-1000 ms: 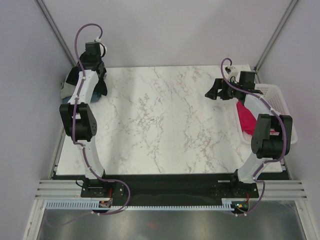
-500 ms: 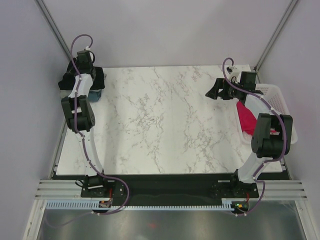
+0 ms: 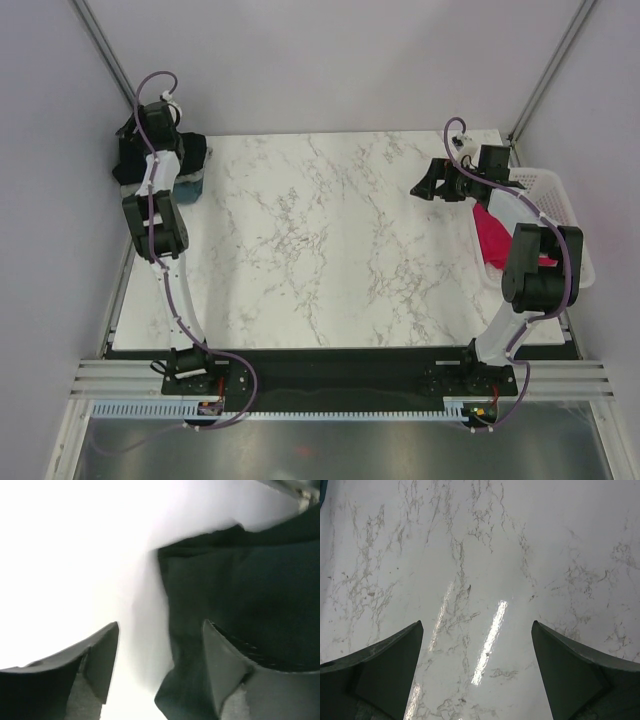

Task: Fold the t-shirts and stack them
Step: Neatly place the folded tshirt to the corner

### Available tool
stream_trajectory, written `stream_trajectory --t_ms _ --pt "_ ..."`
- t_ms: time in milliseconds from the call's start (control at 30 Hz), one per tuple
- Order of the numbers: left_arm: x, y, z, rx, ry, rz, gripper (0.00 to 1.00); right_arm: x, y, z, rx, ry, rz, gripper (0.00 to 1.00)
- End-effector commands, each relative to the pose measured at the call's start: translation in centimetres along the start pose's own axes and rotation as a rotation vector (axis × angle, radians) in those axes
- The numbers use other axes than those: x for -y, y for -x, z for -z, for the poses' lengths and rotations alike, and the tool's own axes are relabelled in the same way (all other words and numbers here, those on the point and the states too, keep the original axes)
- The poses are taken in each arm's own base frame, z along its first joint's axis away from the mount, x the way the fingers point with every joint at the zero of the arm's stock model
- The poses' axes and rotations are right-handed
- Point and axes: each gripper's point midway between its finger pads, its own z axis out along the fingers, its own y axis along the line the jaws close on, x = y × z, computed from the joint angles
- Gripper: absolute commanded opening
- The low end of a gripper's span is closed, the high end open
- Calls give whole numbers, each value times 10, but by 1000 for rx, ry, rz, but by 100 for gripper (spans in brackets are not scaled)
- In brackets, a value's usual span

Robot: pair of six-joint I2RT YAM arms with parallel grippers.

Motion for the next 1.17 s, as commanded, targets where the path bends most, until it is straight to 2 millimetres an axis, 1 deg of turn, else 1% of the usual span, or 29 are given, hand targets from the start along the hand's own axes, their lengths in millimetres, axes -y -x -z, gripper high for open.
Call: stream_trajectory --t_ms 0,33,67,100,133,167,200,233,267,300,333,367,400,433,467,500,533,567,600,633,700,733,767,833,867,933,1000,1100,1133 --pt "-49 30 25 102 99 155 77 4 3 -2 19 4 23 98" --pt "-76 42 48 152 111 244 78 4 2 -2 17 6 22 98" --pt "-62 41 57 167 60 246 79 4 1 -3 14 7 20 98" --pt "-57 53 75 202 34 266 79 4 1 -4 13 9 19 98" --pt "-69 56 101 234 16 323 81 5 1 -4 12 9 18 98" --pt "-66 61 114 260 -15 342 83 4 1 -4 13 12 19 98" --pt "-64 72 136 292 -47 366 86 3 2 -3 15 12 21 98" --pt "-51 68 149 273 -112 412 90 3 2 -3 16 14 25 98" --pt "-46 69 171 295 -203 429 93 1 6 0 25 12 33 98" --pt "-33 74 189 308 -287 442 96 1 10 3 36 6 48 98" --pt "-18 73 203 297 -374 501 100 -3 17 8 54 1 68 98" --pt "-10 69 228 295 -488 512 100 -2 23 13 68 -16 91 98" --pt "-6 68 241 297 -555 533 100 -2 29 18 83 -35 106 98" --pt "15 67 265 289 -651 564 100 -10 42 31 123 -57 145 98" --pt "25 68 282 315 -744 583 100 -12 52 39 157 -82 178 98" --pt "10 68 305 364 -786 628 100 -8 57 47 184 -138 189 98" --pt "31 55 318 336 -868 651 100 -18 73 65 240 -164 221 98" --pt "36 61 339 407 -969 664 100 -17 82 74 276 -205 236 98" --pt "23 62 362 478 -1007 688 100 -17 85 80 303 -242 191 98" --pt "46 51 381 493 -1127 662 100 -13 91 94 336 -315 169 98" --pt "47 43 393 509 -1134 656 100 -11 84 102 343 -365 89 98" --pt "52 40 414 547 -1227 645 100 -10 84 114 368 -405 73 98" --pt "57 36 425 544 -1277 646 100 -7 68 112 346 -415 42 98" --pt "64 28 435 529 -1327 664 100 -11 60 120 368 -423 8 98" --pt "67 26 443 546 -1369 654 100 -8 45 115 349 -421 -5 98" --pt "71 25 446 582 -1383 655 100 -10 38 115 361 -405 -11 98" --pt "75 27 459 631 -1454 636 100 -10 25 111 337 -390 -14 98" --pt "96 24 476 658 -1578 598 100 -6 12 100 296 -362 47 98" --pt "110 17 477 638 -1609 588 100 -1 6 94 273 -364 44 98"
